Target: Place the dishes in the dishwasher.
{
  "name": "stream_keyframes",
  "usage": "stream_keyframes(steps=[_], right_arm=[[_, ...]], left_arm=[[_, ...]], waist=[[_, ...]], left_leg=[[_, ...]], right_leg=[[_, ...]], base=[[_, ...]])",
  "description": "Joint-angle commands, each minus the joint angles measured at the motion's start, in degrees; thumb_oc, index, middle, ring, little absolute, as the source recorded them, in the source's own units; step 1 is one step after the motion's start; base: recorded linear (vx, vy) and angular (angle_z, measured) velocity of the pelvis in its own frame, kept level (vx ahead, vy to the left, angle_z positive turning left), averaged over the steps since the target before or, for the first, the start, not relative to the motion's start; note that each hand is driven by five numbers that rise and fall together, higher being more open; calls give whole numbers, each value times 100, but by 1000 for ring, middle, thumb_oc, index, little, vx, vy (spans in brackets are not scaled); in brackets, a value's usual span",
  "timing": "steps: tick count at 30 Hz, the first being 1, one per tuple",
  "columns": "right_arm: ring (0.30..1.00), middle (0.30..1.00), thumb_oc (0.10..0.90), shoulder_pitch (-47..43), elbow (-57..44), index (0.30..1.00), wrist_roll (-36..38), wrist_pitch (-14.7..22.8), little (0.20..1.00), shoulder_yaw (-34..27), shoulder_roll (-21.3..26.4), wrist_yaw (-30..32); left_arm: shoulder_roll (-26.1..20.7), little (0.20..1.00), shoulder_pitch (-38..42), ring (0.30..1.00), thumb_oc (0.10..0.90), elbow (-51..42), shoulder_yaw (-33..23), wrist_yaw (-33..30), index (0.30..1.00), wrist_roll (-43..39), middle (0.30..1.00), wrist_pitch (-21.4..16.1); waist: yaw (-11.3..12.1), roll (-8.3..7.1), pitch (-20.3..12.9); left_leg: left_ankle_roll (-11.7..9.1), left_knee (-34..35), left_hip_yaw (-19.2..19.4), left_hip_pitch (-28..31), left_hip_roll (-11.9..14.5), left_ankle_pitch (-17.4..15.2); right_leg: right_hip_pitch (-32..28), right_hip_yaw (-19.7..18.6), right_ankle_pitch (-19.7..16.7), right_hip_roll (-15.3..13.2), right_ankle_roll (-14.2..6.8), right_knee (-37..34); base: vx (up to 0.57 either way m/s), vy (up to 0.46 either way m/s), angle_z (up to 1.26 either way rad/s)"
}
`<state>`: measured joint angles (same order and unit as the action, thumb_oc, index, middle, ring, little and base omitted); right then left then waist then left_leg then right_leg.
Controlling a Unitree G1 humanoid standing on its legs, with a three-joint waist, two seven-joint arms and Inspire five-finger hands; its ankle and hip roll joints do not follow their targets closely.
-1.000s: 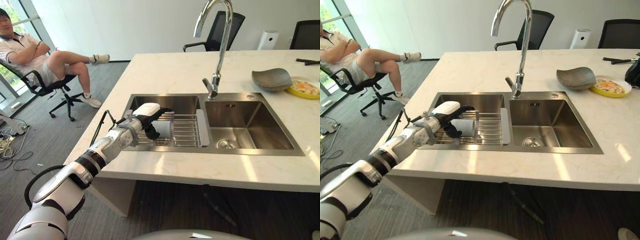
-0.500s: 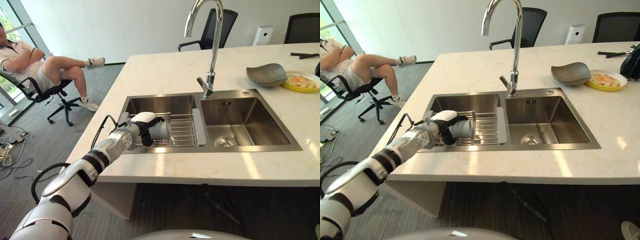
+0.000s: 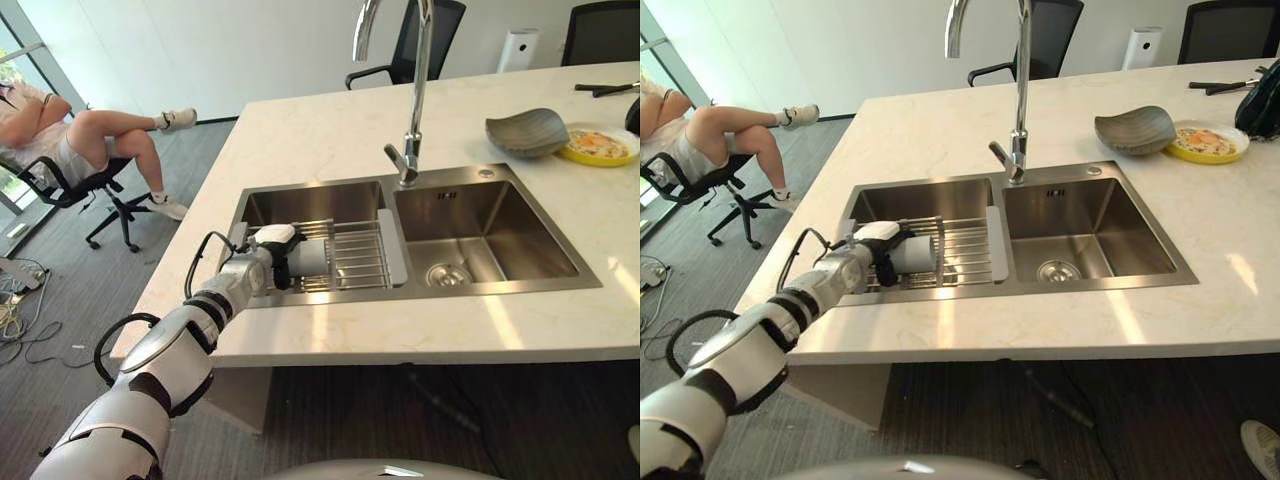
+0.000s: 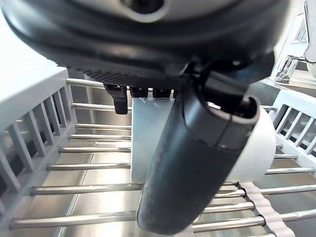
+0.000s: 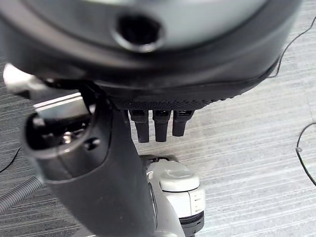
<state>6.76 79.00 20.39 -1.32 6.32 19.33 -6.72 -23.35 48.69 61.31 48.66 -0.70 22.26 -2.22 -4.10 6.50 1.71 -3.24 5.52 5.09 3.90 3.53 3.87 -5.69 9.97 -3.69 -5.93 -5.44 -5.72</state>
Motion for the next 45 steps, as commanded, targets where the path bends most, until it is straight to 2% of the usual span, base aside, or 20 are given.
stream_keyframes(steps=[1,2,3,11,13,15,19,22,25,29,34,38,40,41,42,43,44,45], right_arm=[[900,900,800,-289,277,900,112,-47,900,285,-105,8],[900,900,800,-320,327,900,89,-60,900,300,-102,12],[900,900,800,-319,334,900,75,-50,900,308,-102,23],[900,900,800,-313,271,900,30,25,900,293,-33,108],[900,900,800,-228,181,900,-7,73,900,257,-11,131],[900,900,800,-226,178,900,-8,72,900,261,-13,132],[900,900,800,-101,67,900,-49,154,900,209,-19,153],[900,900,800,23,-58,900,4,222,900,118,-88,171],[900,900,800,74,-161,900,28,282,900,25,-149,195],[900,900,800,136,-227,900,39,328,900,-76,-205,202],[900,900,800,129,-337,900,0,311,900,-58,-288,148],[900,900,800,112,-415,900,-123,288,900,45,-287,28],[900,900,800,84,-418,900,-172,286,900,67,-266,6],[900,900,800,32,-452,900,-333,288,900,136,-192,-18],[900,900,800,9,-484,900,-388,302,900,133,-134,-26],[900,900,800,2,-558,900,-512,329,900,106,-39,15],[900,900,800,0,-558,900,-512,328,900,104,-36,15],[900,900,800,29,-568,900,-468,401,900,-52,32,59]], left_arm=[[-6,900,1181,900,800,695,-50,145,900,400,900,18],[35,575,1123,575,584,601,54,187,575,535,575,-14],[27,300,1140,300,400,517,117,171,300,606,300,-38],[-108,300,1120,300,400,-267,404,-1,300,853,300,-260],[-327,300,1125,300,400,-725,456,-114,300,822,300,-405],[-339,300,1119,300,400,-740,454,-107,300,820,300,-401],[-861,300,1151,300,400,-1608,338,-523,300,775,300,-509],[-1450,300,999,300,400,-2818,-154,-901,300,501,300,-560],[-1783,300,414,300,400,-3871,-874,-1183,300,158,300,-696],[-2059,300,-695,300,400,-5172,-2304,-1291,300,-890,300,-992],[-1536,300,-2088,300,400,-5641,-4148,-1156,300,-3258,300,-1382],[-1111,300,-3026,300,400,-5966,-5197,-898,300,-4420,300,-1548],[-1008,300,-3225,300,400,-6063,-5373,-810,300,-4644,300,-1550],[-853,300,-3535,300,400,-6176,-5629,-701,300,-4931,300,-1552],[-797,300,-3651,300,400,-6184,-5723,-717,300,-4932,300,-1556],[-683,300,-3744,300,400,-6107,-5785,-714,300,-4819,300,-1531],[-678,300,-3742,300,400,-6108,-5786,-714,300,-4818,300,-1530],[-712,300,-3842,300,400,-6111,-5891,-706,300,-4677,300,-1523]], waist=[[7,-233,222],[-2,-223,219],[-4,-219,220],[-11,-200,231],[0,-199,230],[-6,-201,229],[39,-200,210],[136,-204,195],[256,-220,207],[410,-196,199],[628,-124,191],[812,-5,210],[881,42,246],[1096,129,367],[1234,170,433],[1337,221,485],[1328,226,464],[1328,190,480]], left_leg=[[-131,-52,-66,317,-81,-513],[-131,-52,-52,331,-77,-524],[-130,-52,-47,333,-76,-528],[-137,-52,-47,359,-75,-545],[-151,-52,-56,360,-62,-545],[-151,-52,-58,361,-62,-545],[-183,-52,-95,379,-21,-519],[-213,-52,-185,357,10,-451],[-253,-52,-281,279,57,-319],[-343,-52,-450,232,156,-205],[-490,-53,-607,177,287,52],[-612,-190,-741,76,428,304],[-644,-302,-824,-12,455,415],[-784,-430,-1051,-320,495,826],[-858,-369,-1092,-477,504,1042],[-905,-157,-790,-826,482,1296],[-900,-155,-805,-861,480,1314],[-929,-91,-37,-1036,617,1212]], right_leg=[[-80,-206,94,-376,-599,72],[-79,-211,100,-375,-599,72],[-79,-211,100,-375,-601,72],[-107,-205,113,-380,-607,72],[-118,-180,125,-381,-616,72],[-119,-178,126,-381,-616,72],[-158,-143,174,-351,-602,72],[-191,-81,199,-329,-571,72],[-179,-25,208,-289,-515,72],[-258,90,326,-194,-417,72],[-323,162,451,-36,-261,72],[-354,175,540,96,-147,72],[-356,208,559,127,-125,72],[-347,332,581,158,-104,72],[-352,493,625,135,-107,72],[-270,948,658,16,-125,72],[-243,961,644,17,-127,72],[-218,1391,626,-148,-180,72]], base=[[4,7,-7],[3,7,-6],[-1,9,-5],[0,0,0],[0,0,0],[0,0,0],[-21,-33,1],[-19,-58,6],[-63,-80,17],[-41,-112,13],[-38,-134,17],[-44,-159,12],[-79,-114,15],[-170,-118,38],[-355,-166,79],[-261,-77,101],[-321,-95,153],[-190,-46,186]])
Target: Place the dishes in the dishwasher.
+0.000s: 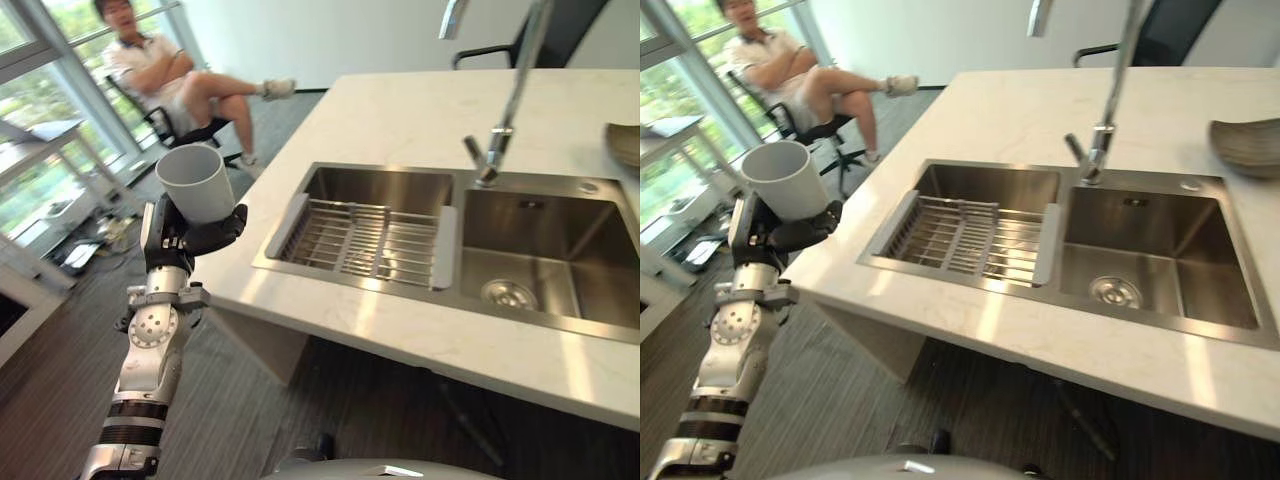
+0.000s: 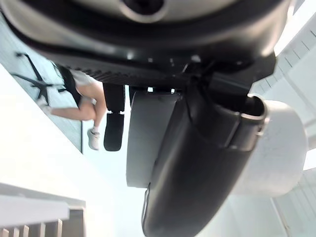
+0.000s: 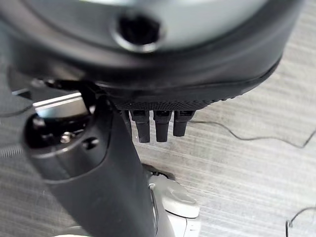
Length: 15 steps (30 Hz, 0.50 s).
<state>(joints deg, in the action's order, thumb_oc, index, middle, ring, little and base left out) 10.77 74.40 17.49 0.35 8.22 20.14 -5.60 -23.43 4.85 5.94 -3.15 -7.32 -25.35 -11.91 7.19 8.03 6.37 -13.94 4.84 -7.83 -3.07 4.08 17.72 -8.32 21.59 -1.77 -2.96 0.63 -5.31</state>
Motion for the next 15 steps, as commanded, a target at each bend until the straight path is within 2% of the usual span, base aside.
stream_keyframes(steps=[1,2,3,4,6,8,10,13,14,15], right_arm=[[900,900,800,-373,-101,900,-133,200,900,-306,-6,-38],[900,900,800,-375,-102,900,-133,199,900,-307,-3,-38],[900,900,800,-375,-46,900,-88,178,900,-412,40,29],[900,900,800,-376,-31,900,-109,167,900,-425,50,23],[900,900,800,-358,14,900,-193,170,900,-431,9,44],[900,900,800,-314,79,900,-238,152,900,-492,-19,44],[900,900,800,-273,120,900,-270,140,900,-579,-48,24],[900,900,800,-179,153,900,-288,118,900,-732,-75,65],[900,900,800,-157,152,900,-297,111,900,-773,-78,88],[900,900,800,-120,150,900,-305,98,900,-811,-104,110]], left_arm=[[-669,300,494,300,400,-613,-674,15,300,18,300,-532],[-665,300,496,300,400,-613,-676,16,300,17,300,-531],[-717,300,240,300,400,-614,-785,-15,300,165,300,-496],[-727,300,39,300,400,-651,-896,11,300,237,300,-479],[-730,300,-276,300,400,-655,-1082,30,300,339,300,-488],[-702,300,-487,300,400,-637,-1212,73,300,389,300,-483],[-705,300,-633,300,400,-578,-1305,94,300,497,300,-461],[-767,300,-686,300,400,-550,-1295,113,300,658,300,-409],[-774,300,-674,300,400,-556,-1280,129,300,702,300,-400],[-782,300,-704,300,400,-634,-1229,150,300,779,300,-378]], waist=[[145,34,15],[146,41,3],[167,102,35],[172,103,29],[180,49,-1],[134,-68,-84],[55,-175,-178],[-135,-270,-308],[-179,-283,-347],[-236,-293,-383]], left_leg=[[147,-43,1486,-380,612,-90],[155,-37,1484,-400,615,-74],[118,-113,1665,-318,698,19],[123,-230,1554,-235,708,-49],[147,-380,1495,-46,797,-214],[98,-391,1738,384,1073,-460],[59,-375,2205,730,1367,-528],[-11,-165,2956,956,1720,-428],[-13,-91,3205,1003,1769,-497],[16,-77,3260,996,1752,-598]], right_leg=[[56,348,410,-489,-782,31],[77,349,394,-485,-781,31],[64,598,322,-603,-763,31],[71,691,268,-666,-764,31],[104,862,186,-781,-772,31],[162,1070,154,-923,-841,31],[207,1433,-22,-1090,-900,31],[213,2118,-352,-1430,-1030,74],[210,2302,-449,-1545,-1045,103],[160,2465,-590,-1651,-1103,126]], base=[[-191,-46,183],[-212,42,167],[-239,71,146],[-309,91,139],[-276,90,105],[-263,85,94],[-285,164,111],[-327,318,141],[-257,415,197],[-203,451,177]])
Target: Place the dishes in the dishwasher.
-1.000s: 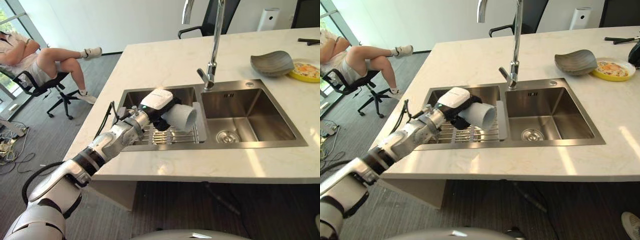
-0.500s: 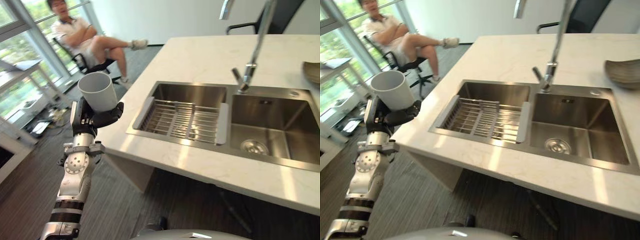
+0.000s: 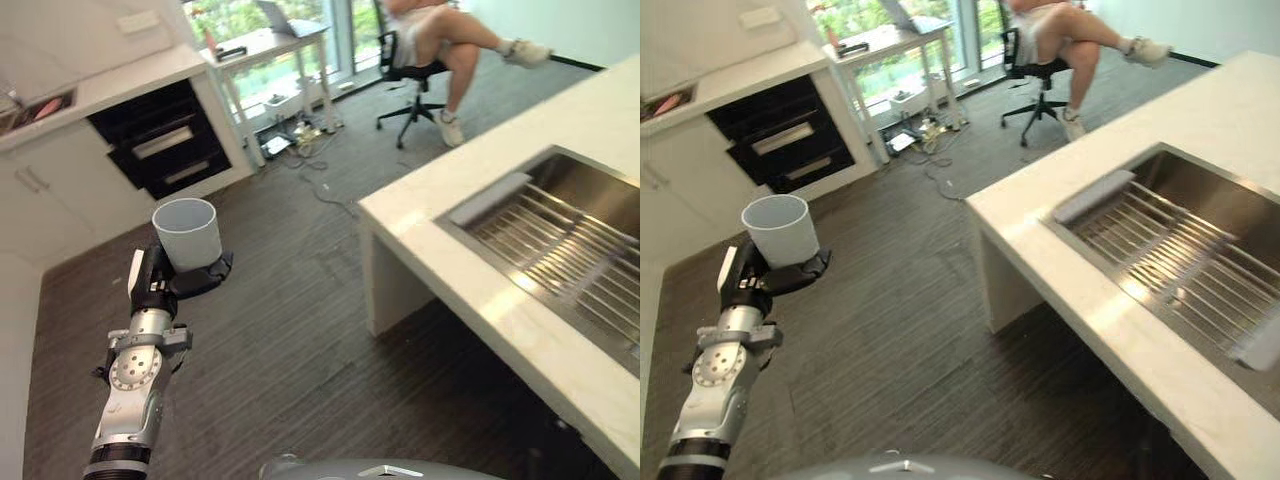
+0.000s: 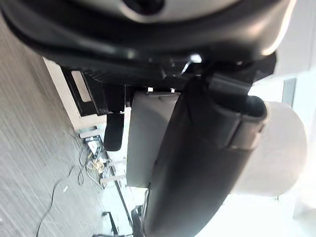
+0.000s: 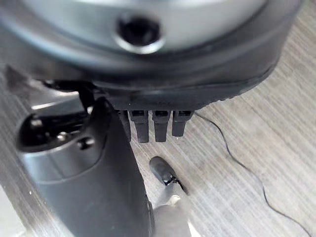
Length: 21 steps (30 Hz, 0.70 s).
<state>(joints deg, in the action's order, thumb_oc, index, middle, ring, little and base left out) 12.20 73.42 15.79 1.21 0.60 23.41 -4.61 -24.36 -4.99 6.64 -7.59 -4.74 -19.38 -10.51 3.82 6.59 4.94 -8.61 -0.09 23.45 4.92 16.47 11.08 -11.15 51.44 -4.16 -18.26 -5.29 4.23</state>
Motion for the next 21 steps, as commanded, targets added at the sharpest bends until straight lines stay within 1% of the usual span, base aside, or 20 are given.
stream_keyframes(steps=[1,2,3,4,5,6,7,8,9,10,11,12,13,14,15,17,18,19,20,21], right_arm=[[900,900,800,-232,264,900,-182,8,900,-61,-455,17],[900,900,800,-253,303,900,-220,-1,900,-49,-482,56],[900,900,800,-330,334,900,-254,-14,900,-35,-478,101],[900,900,800,-364,320,900,-295,-11,900,-64,-484,101],[900,900,800,-360,298,900,-301,23,900,-105,-536,119],[900,900,800,-437,251,900,-211,62,900,-132,-581,120],[900,900,800,-441,252,900,-211,63,900,-134,-584,120],[900,900,800,-588,132,900,100,106,900,-114,-668,100],[900,900,800,-646,91,900,267,115,900,-85,-724,90],[900,900,800,-701,15,900,415,128,900,-5,-766,109],[900,900,800,-780,-92,900,457,162,900,129,-781,153],[900,900,800,-825,-151,900,550,176,900,147,-783,205],[900,900,800,-870,-231,900,585,187,900,240,-799,197],[900,900,800,-950,-315,900,622,184,900,314,-807,214],[900,900,800,-1024,-410,900,598,200,900,476,-801,239],[900,900,800,-1028,-410,900,597,200,900,470,-803,240],[900,900,800,-1072,-609,900,597,230,900,571,-772,289],[900,900,800,-1136,-690,900,601,243,900,587,-729,305],[900,900,800,-1134,-692,900,601,242,900,587,-730,306],[900,900,800,-2054,-276,900,730,173,900,755,-907,842]], left_arm=[[-703,300,218,300,400,-745,-793,-89,300,331,300,-519],[-667,300,162,300,400,-806,-777,-94,300,470,300,-487],[-675,300,169,300,400,-812,-726,-121,300,605,300,-467],[-668,300,163,300,400,-850,-672,-128,300,788,300,-464],[-661,300,152,300,400,-903,-646,-142,300,925,300,-410],[-728,300,261,300,400,-836,-511,-192,300,1098,300,-434],[-732,300,268,300,400,-831,-508,-195,300,1099,300,-436],[-817,300,539,300,400,-841,-72,-215,300,1307,300,-490],[-870,300,739,300,400,-809,218,-194,300,1376,300,-472],[-895,300,996,300,400,-756,577,-161,300,1426,300,-425],[-954,300,1322,300,400,-639,934,-179,300,1539,300,-402],[-979,300,1524,300,400,-628,1182,-172,300,1569,300,-395],[-971,300,1722,300,400,-537,1421,-203,300,1632,300,-355],[-935,300,1916,300,400,-462,1628,-232,300,1644,300,-343],[-877,300,2170,300,400,-306,1921,-284,300,1751,300,-290],[-877,300,2181,300,400,-300,1927,-287,300,1751,300,-292],[-878,300,2203,300,400,-276,2019,-245,300,1885,300,-292],[-906,300,2187,300,400,-248,2049,-231,300,1865,300,-291],[-907,300,2186,300,400,-249,2050,-231,300,1864,300,-290],[-784,300,2382,300,400,-160,2381,-158,300,1779,300,-280]], waist=[[132,-138,-276],[105,-149,-324],[157,-200,-323],[173,-280,-288],[112,-388,-224],[-25,-489,-157],[-22,-499,-158],[-250,-560,-59],[-304,-553,-57],[-364,-566,-6],[-351,-630,51],[-367,-693,92],[-396,-765,124],[-419,-822,152],[-418,-936,215],[-433,-939,204],[-279,-1100,175],[-251,-1133,115],[-267,-1136,113],[-63,-1096,9]], left_leg=[[-506,446,208,170,515,-143],[-402,446,88,85,390,-406],[-303,436,-127,30,235,-569],[-130,448,-346,-36,-41,-746],[63,455,-532,-95,-317,-872],[171,461,-743,-167,-503,-896],[176,461,-741,-173,-514,-895],[414,499,-1158,-178,-856,-865],[487,509,-1475,-219,-993,-817],[540,509,-1821,-228,-1146,-809],[564,509,-2136,-285,-1268,-807],[586,509,-2421,-312,-1377,-798],[585,509,-2733,-355,-1480,-776],[572,509,-2981,-355,-1574,-744],[604,509,-3307,-314,-1717,-769],[606,509,-3326,-344,-1726,-743],[571,509,-3449,-343,-1764,-751],[562,509,-3462,-367,-1780,-781],[561,509,-3479,-367,-1783,-782],[554,509,-3561,-351,-1803,-826]], right_leg=[[421,-367,-431,-239,-556,-771],[412,-296,-498,-410,-671,-674],[409,-336,-578,-589,-730,-556],[386,-375,-658,-824,-773,-306],[449,-546,-757,-1068,-837,62],[582,-1131,-892,-1099,-858,272],[594,-1137,-890,-1114,-859,283],[957,-2790,-747,-677,-596,516],[1105,-3481,-434,-267,-457,593],[1153,-3935,-124,174,-390,602],[1092,-4020,136,458,-362,461],[1031,-4001,167,584,-354,348],[1028,-4129,229,766,-328,211],[1032,-4257,212,893,-351,85],[1099,-4548,153,1085,-376,18],[1112,-4530,128,1077,-379,-1],[899,-4177,-2,982,-369,-191],[779,-4037,0,954,-373,-326],[761,-4016,-5,954,-373,-349],[583,-3790,41,917,-357,-547]], base=[[-154,536,205],[-167,657,181],[-106,661,152],[-76,630,122],[-39,499,146],[-23,311,151],[28,441,150],[83,430,96],[145,549,129],[148,328,189],[124,217,266],[121,114,254],[124,40,244],[221,52,289],[153,37,325],[97,-21,272],[139,-100,135],[143,-102,56],[159,-43,44],[184,-38,48]])
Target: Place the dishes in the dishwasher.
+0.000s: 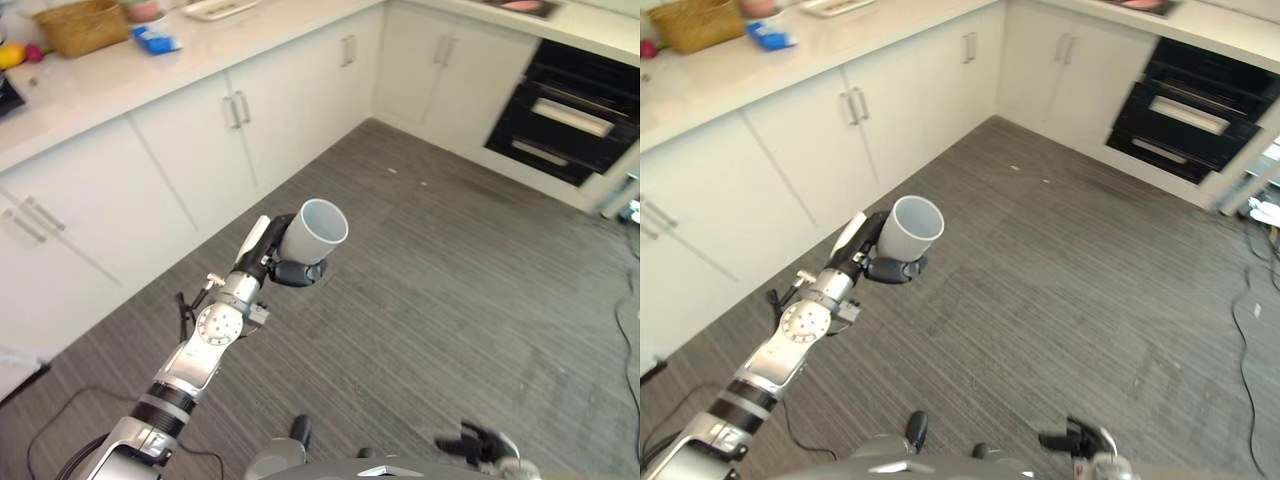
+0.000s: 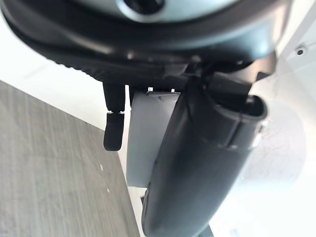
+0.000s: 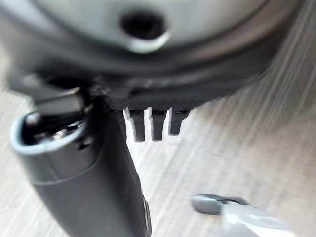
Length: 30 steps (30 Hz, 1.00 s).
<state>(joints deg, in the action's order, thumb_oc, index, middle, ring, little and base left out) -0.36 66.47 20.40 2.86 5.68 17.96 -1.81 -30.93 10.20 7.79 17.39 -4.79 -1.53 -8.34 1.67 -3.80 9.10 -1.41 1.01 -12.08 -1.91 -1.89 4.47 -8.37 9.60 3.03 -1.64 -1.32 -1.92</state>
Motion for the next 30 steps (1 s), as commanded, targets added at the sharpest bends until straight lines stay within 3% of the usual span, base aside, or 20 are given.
stream_keyframes(steps=[1,4,9,11,14,15,16,20,23,30], right_arm=[[900,900,800,-390,317,900,189,56,900,113,-370,327],[900,900,800,-349,317,900,132,66,900,158,-447,280],[900,900,800,-196,385,900,38,75,900,182,-524,205],[900,900,800,-53,462,900,22,74,900,113,-512,156],[900,900,800,-5,490,900,-3,75,900,95,-495,140],[900,900,800,57,553,900,-50,83,900,38,-462,137],[900,900,800,73,562,900,-72,85,900,28,-447,131],[900,900,800,114,513,900,-268,94,900,119,-374,152],[900,900,800,203,258,900,-592,186,900,259,-233,223],[900,900,800,121,-399,900,-569,318,900,369,-20,222]], left_arm=[[-150,300,595,300,400,-296,-339,-218,300,-98,300,-488],[-164,300,436,300,400,-278,-411,-239,300,-80,300,-513],[9,300,36,300,400,-355,-567,-293,300,-122,300,-535],[95,300,-123,300,400,-450,-644,-316,300,-126,300,-545],[104,300,-190,300,400,-494,-686,-319,300,-104,300,-563],[134,300,-303,300,400,-549,-774,-370,300,-75,300,-598],[135,300,-321,300,400,-557,-805,-381,300,-91,300,-614],[159,300,-336,300,400,-524,-798,-429,300,-123,300,-642],[200,300,-311,300,400,-505,-769,-394,300,-114,300,-655],[216,300,-217,300,400,-533,-681,-345,300,-130,300,-656]], waist=[[94,-16,-528],[42,28,-590],[-50,132,-700],[-188,175,-744],[-193,198,-758],[-300,237,-795],[-327,260,-799],[-392,318,-815],[-484,349,-862],[-549,397,-837]], left_leg=[[-219,399,100,329,61,-198],[-232,399,255,404,116,-238],[-222,399,660,683,234,-374],[-193,399,884,811,280,-412],[-175,399,1032,895,311,-454],[-153,399,1416,1032,381,-530],[-158,399,1556,1086,421,-550],[-174,399,1793,1234,508,-650],[-225,399,1840,1284,554,-619],[-249,399,1708,1317,581,-650]], right_leg=[[183,497,-710,-763,-786,-135],[138,427,-713,-742,-787,-244],[158,14,-696,-667,-758,-300],[225,-247,-740,-646,-740,-292],[241,-364,-753,-629,-742,-301],[319,-575,-799,-611,-807,-308],[347,-644,-817,-598,-817,-296],[339,-751,-773,-547,-836,-277],[269,-742,-734,-514,-793,-308],[160,-708,-598,-469,-739,-308]], base=[[181,-37,39],[62,-37,27],[60,-43,-37],[58,-70,-76],[58,-53,-97],[95,-93,-82],[95,-93,-57],[76,-43,-86],[62,-58,-39],[32,-26,10]])
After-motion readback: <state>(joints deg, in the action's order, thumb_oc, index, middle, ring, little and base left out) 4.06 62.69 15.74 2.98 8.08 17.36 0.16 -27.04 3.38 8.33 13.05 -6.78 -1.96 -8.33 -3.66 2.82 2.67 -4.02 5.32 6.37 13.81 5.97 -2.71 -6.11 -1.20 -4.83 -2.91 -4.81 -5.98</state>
